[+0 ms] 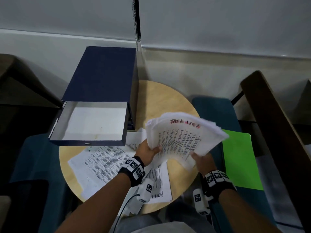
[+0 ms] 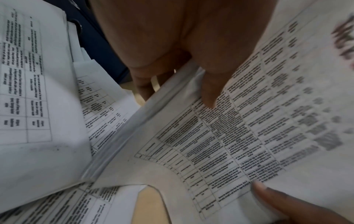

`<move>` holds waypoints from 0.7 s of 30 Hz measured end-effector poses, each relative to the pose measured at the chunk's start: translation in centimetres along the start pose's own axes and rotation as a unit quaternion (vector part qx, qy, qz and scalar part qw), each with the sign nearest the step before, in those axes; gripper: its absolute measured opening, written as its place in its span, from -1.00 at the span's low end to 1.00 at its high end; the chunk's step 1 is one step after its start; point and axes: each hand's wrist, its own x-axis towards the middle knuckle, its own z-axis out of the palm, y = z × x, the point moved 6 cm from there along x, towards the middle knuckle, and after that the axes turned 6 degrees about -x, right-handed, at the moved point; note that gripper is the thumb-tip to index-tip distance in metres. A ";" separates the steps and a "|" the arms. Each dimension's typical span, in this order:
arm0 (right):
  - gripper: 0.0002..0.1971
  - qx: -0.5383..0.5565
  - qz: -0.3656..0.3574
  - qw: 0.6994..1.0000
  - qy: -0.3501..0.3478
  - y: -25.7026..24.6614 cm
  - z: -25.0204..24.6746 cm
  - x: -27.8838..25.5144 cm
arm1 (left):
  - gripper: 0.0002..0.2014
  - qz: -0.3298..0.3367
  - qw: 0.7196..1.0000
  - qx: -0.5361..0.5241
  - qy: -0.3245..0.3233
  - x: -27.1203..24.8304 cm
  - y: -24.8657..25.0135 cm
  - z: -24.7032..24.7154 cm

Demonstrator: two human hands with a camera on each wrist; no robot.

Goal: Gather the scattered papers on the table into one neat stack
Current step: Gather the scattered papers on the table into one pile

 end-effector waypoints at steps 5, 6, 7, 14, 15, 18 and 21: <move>-0.75 -0.033 0.019 0.999 -0.004 1.1 0.0 0.4 | -0.50 0.002 1.000 -0.015 0.005 -0.9 -1.5 -0.7; -0.74 -0.040 0.021 0.999 -0.021 1.5 0.3 0.5 | -0.52 -0.017 1.000 -0.004 0.011 -1.2 -2.4 -1.2; -0.74 -0.053 0.025 0.998 -0.036 1.9 0.6 0.5 | -0.55 -0.044 0.999 0.016 0.026 -1.6 -3.7 -2.0; -0.69 -0.206 0.098 0.969 -0.090 5.4 3.2 0.9 | -0.66 -0.322 0.892 0.093 0.303 -7.9 -13.0 -12.8; -0.68 -0.210 0.108 0.967 -0.090 5.6 3.4 0.9 | -0.58 -0.366 0.869 0.087 0.322 -9.2 -13.7 -14.0; -0.68 -0.218 0.124 0.964 -0.087 6.1 3.8 1.0 | -0.38 -0.427 0.839 0.025 0.337 -10.8 -16.3 -15.8; -0.68 -0.224 0.128 0.962 -0.089 6.3 4.1 1.1 | -0.35 -0.418 0.842 0.007 0.341 -11.3 -16.5 -16.2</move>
